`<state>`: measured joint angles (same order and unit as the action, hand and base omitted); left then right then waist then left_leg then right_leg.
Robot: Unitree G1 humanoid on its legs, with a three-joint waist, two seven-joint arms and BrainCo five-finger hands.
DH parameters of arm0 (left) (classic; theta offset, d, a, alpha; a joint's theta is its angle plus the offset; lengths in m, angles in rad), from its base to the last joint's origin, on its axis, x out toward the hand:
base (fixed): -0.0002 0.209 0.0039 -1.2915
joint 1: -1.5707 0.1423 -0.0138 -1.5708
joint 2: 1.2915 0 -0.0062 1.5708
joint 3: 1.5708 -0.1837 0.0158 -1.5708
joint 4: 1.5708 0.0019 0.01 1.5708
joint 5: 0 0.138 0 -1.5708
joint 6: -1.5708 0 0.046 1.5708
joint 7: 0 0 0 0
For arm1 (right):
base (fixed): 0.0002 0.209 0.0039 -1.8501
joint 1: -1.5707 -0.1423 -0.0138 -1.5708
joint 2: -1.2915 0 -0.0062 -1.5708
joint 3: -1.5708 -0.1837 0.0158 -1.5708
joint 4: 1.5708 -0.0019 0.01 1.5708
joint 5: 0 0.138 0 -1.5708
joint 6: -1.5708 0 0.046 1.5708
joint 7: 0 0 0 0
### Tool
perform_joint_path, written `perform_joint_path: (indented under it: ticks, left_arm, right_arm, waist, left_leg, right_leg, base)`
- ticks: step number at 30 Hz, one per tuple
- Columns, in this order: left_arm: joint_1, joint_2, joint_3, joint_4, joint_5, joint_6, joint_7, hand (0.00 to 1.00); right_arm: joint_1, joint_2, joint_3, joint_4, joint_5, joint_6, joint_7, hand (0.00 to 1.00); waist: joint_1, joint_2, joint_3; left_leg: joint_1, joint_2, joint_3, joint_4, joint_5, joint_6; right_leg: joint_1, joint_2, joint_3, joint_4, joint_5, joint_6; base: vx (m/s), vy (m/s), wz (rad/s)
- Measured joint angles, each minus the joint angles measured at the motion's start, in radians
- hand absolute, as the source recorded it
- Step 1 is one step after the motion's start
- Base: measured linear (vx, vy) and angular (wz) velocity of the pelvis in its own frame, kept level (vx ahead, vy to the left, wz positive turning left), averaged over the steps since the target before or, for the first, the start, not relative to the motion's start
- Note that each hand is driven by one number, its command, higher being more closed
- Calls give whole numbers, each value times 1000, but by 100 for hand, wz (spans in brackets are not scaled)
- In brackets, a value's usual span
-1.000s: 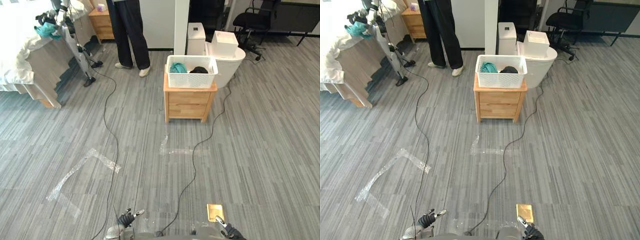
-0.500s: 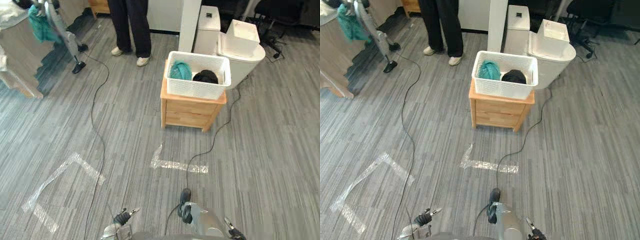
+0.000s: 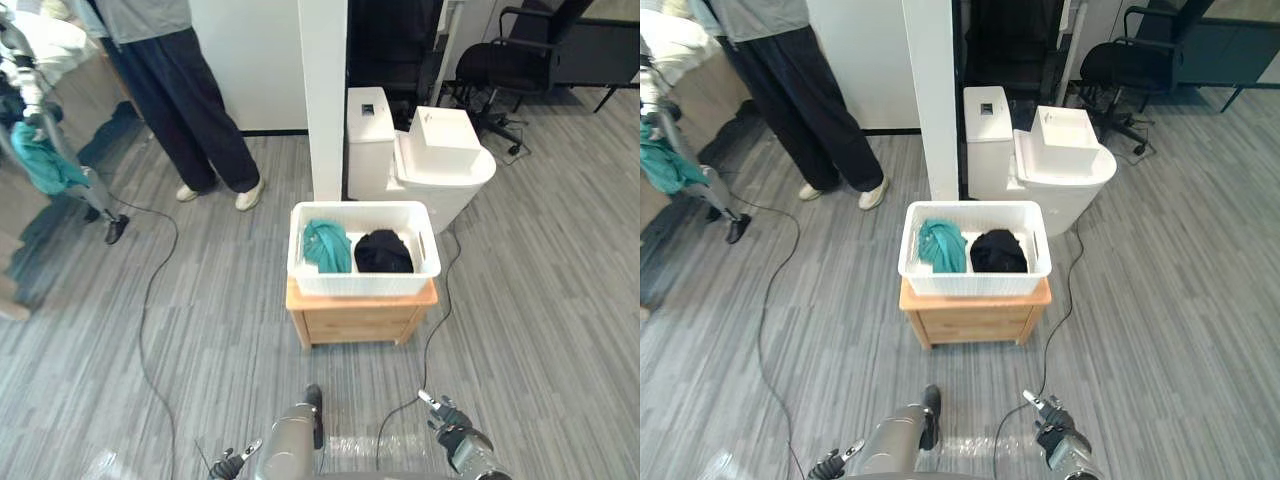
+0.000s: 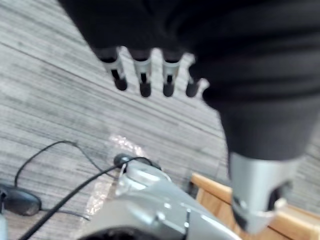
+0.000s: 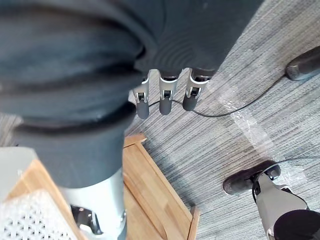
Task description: Pick up the laundry basket with both hands and put the clothes into the washing machine.
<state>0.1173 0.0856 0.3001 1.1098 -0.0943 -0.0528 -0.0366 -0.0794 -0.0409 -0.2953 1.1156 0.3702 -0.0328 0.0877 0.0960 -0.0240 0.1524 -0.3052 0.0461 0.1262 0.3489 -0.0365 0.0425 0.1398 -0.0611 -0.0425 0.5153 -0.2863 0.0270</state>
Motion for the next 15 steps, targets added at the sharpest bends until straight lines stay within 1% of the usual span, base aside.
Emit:
perform_joint_path:
  ticks: [1, 2, 3, 4, 5, 6, 7, 8, 9, 10, 11, 12, 13, 14, 15]
  left_arm:
    - [-1, 5, -17, 1, 0, 0, -1, 0]
    - [-8, 13, -37, 1, 0, 2, -2, 0]
    - [-13, 16, -48, 0, 0, 1, -2, 0]
    - [-21, 17, -71, -2, -2, -1, -3, 0]
    - [-27, 15, -73, -6, -4, -3, -2, 0]
    - [-35, 15, -72, -6, -6, -2, -2, 0]
    - [-60, 14, -72, -7, -11, -3, 0, 0]
    - [-75, 11, -72, -19, -13, -4, 1, 0]
    - [-93, 9, -72, -22, -14, -10, 4, 0]
    - [-106, 9, -72, -22, -15, -17, 13, 0]
    - [-108, 6, -72, -22, -15, -20, 17, 0]
    - [-99, 8, -69, -21, -14, -20, 17, 0]
    - [-84, 23, -58, -20, -14, -20, 18, 0]
    - [-73, 26, -51, -19, -14, -19, 19, 0]
    - [-56, 9, -52, -18, -13, -19, 18, 0]
  right_arm:
    - [-7, 4, -1, 1, -4, -1, 4, 0]
    - [-4, 1, -2, 3, -9, -1, 7, 0]
    - [0, -2, -2, 6, -10, -1, 7, 0]
    - [14, -8, -6, 7, -10, -1, 10, 0]
    - [24, -10, -14, 9, -9, -2, 16, 0]
    - [33, -10, -27, 11, -9, -2, 18, 0]
    - [47, -10, -72, 33, -7, -1, 19, 0]
    - [54, -12, -117, 54, -4, 1, 18, 0]
    - [68, -11, -168, 71, 7, 1, 16, 0]
    - [85, -11, -237, 102, 17, 4, 16, 0]
    - [88, -11, -270, 114, 22, 5, 16, 0]
    - [109, -5, -335, 129, 27, 14, 17, 0]
    - [120, 5, -402, 143, 32, 22, 17, 0]
    - [122, 2, -435, 154, 33, 22, 17, 0]
    - [124, -11, -496, 156, 33, 21, 17, 0]
  waist:
    - [-1, -11, 8]
    - [-13, -13, 10]
    - [-19, -9, 13]
    - [-27, 0, 17]
    - [-28, 13, 20]
    - [-29, 14, 20]
    - [-30, 16, 16]
    - [-31, 15, 14]
    - [-36, 10, 11]
    - [-38, 4, 6]
    - [-40, 1, 4]
    - [-47, -18, -9]
    - [-50, -39, -24]
    - [-49, -41, -34]
    - [-52, -15, -54]
  left_leg:
    - [45, -5, 9, 2, -19, 13]
    - [104, -13, 6, -1, -40, 34]
    - [137, -16, 3, -5, -45, 42]
    - [239, -17, -1, -54, -46, 42]
    - [292, -12, 0, -98, -45, 42]
    - [324, -11, -5, -126, -45, 42]
    - [360, -9, -31, -168, -50, 33]
    - [365, -1, -53, -183, -61, 13]
    - [360, 1, -77, -189, -65, 1]
    - [349, 7, -109, -193, -69, -22]
    - [344, 10, -123, -194, -71, -31]
    - [335, 15, -145, -194, -76, -59]
    - [330, 18, -162, -205, -77, -90]
    - [334, 31, -164, -214, -74, -102]
    - [335, 65, -169, -235, -65, -128]
  right_leg:
    - [-57, -15, 27, 160, 44, 138]
    - [-111, -30, 29, 350, 57, 215]
    - [-129, -42, 9, 417, 56, 212]
    - [-160, -110, -97, 491, 35, 150]
    - [-164, -151, -162, 470, 20, 106]
    - [-168, -175, -199, 433, 13, 81]
    - [-183, -205, -240, 332, 8, 71]
    - [-197, -210, -239, 229, 10, 72]
    - [-200, -220, -229, 96, 22, 76]
    - [-200, -221, -194, -65, 79, 73]
    - [-200, -220, -176, -116, 119, 68]
    - [-197, -223, -154, -196, 230, 90]
    - [-188, -222, -158, -254, 312, 101]
    - [-173, -212, -177, -277, 293, 108]
    - [-155, -178, -208, -335, 291, 112]
  base:
    - [681, 240, -13]
    - [534, 160, 4]
    - [481, 109, 17]
    - [384, 82, 7]
    - [344, 65, 3]
    - [280, 12, 17]
    - [219, -37, 41]
    - [259, -101, 63]
    - [222, -167, 76]
    - [206, -197, 69]
    - [183, -267, 68]
    - [177, -344, 56]
    - [174, -386, 41]
    - [180, -434, 14]
    - [163, -378, 1]
